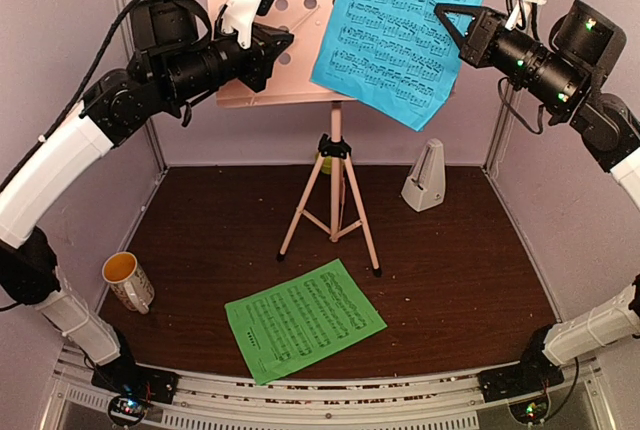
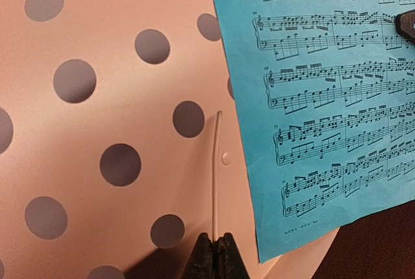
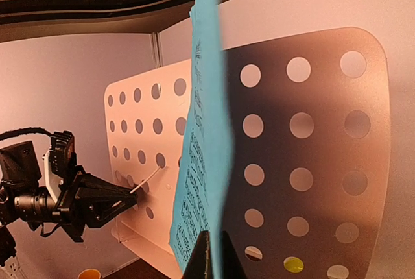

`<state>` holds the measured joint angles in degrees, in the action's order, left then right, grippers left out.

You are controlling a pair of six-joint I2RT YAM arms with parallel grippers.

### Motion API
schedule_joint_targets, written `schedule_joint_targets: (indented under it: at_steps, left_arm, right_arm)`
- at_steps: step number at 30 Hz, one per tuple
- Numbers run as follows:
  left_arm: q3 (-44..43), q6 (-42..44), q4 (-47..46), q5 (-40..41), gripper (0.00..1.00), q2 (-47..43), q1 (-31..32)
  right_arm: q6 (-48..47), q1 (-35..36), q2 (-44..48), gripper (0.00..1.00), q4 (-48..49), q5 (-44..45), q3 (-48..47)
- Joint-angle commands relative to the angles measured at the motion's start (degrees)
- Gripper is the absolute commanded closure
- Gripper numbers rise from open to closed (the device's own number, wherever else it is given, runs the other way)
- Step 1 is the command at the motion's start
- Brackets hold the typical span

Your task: Set up the instrument practice props

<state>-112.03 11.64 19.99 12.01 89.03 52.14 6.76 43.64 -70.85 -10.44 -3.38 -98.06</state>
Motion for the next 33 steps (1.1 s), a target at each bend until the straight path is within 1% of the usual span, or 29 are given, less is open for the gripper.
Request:
schedule_joint_targets:
  at_steps: [1, 4, 8, 14, 18, 22, 24, 27, 30, 33]
  left_arm:
    - [3.4, 1.46, -10.62, -3.0, 1.0, -3.1, -0.11]
    - [3.57, 1.95, -12.51, -4.55, 1.0, -2.7, -0.26]
    - [4.22, 0.59, -14.93, -9.05, 1.0, -2.73, -1.48]
    - [9.85, -0.22, -22.42, -14.23, 1.0, -4.74, -3.06]
    - [11.75, -0.6, -25.08, -17.29, 1.0, -5.22, -3.85]
    - [11.82, -0.65, -25.5, -19.98, 1.0, -5.01, -4.44]
    - [11.85, -0.53, -25.69, -21.29, 1.0, -4.88, -4.63]
    - [12.32, -0.55, -26.53, -22.95, 1.0, -4.92, -4.92]
    - [12.47, -0.6, -27.06, -23.94, 1.0, -4.77, -5.2]
    - [12.7, -0.74, -27.5, -24.43, 1.0, -4.75, -5.6]
  right_arm:
    - [-1.92, -0.24, -0.38, 1.0, 1.63, -1.9, -1.38]
    - [-3.49, -0.29, -1.37, 1.0, 1.77, -4.3, -2.65]
    - [-5.97, -0.31, -3.28, 1.0, 1.61, -7.25, -4.82]
    - [-10.27, -0.25, -6.27, 1.0, 2.33, -10.08, -7.18]
    - [-12.68, -0.37, -9.02, 1.0, 3.09, -12.42, -9.96]
    - [-15.59, -0.8, -11.36, 1.0, 6.61, -16.36, -10.54]
    - [-16.28, -1.19, -13.53, 1.0, 6.86, -18.58, -12.53]
    - [-16.22, -1.66, -16.56, 1.0, 7.02, -22.13, -15.76]
    - [-16.12, -1.8, -18.29, 1.0, 10.21, -24.44, -15.8]
    - [-16.51, -1.87, -20.66, 1.0, 10.72, -26.01, -17.79]
